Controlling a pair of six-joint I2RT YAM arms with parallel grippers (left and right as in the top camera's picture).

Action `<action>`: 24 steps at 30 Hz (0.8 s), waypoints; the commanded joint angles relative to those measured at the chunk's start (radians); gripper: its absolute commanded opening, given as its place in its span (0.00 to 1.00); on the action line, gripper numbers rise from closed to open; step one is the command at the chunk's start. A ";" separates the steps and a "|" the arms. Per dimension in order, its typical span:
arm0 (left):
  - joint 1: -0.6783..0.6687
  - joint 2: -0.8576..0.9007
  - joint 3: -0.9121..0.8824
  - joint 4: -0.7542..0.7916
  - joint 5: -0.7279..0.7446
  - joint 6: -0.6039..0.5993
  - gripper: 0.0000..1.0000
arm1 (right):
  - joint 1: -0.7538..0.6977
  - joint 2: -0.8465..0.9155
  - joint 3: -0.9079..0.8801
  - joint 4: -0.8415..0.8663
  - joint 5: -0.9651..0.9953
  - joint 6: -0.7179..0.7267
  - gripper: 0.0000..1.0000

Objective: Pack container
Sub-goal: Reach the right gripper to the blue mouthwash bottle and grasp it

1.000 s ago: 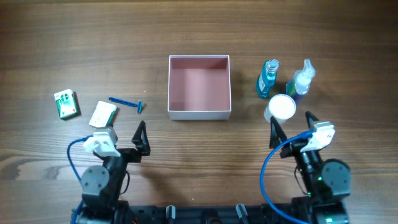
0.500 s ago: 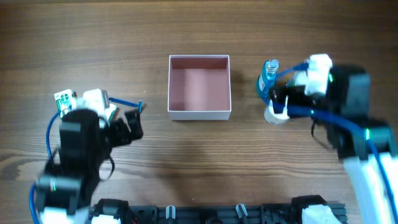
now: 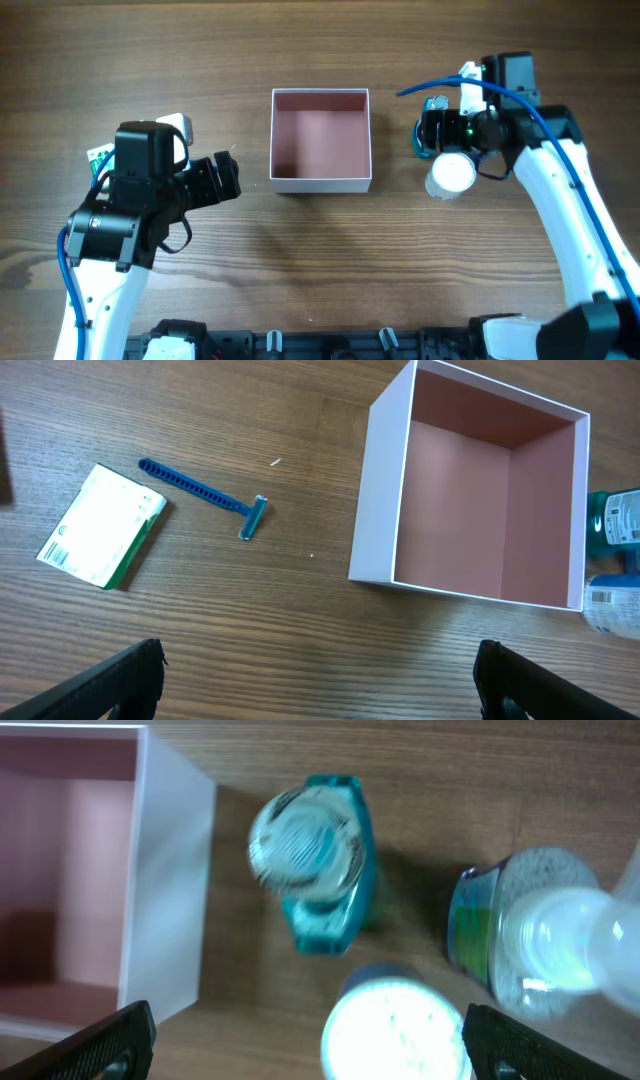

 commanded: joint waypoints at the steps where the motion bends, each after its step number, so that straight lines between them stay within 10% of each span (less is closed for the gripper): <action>1: 0.001 0.008 0.021 0.000 0.019 -0.008 1.00 | -0.003 0.081 0.023 0.068 0.047 0.021 1.00; 12: 0.001 0.008 0.021 0.011 0.019 -0.008 1.00 | -0.002 0.194 0.023 0.225 0.050 0.022 0.99; 24: 0.001 0.008 0.021 0.019 0.019 -0.008 1.00 | 0.001 0.218 0.022 0.236 0.050 0.068 0.69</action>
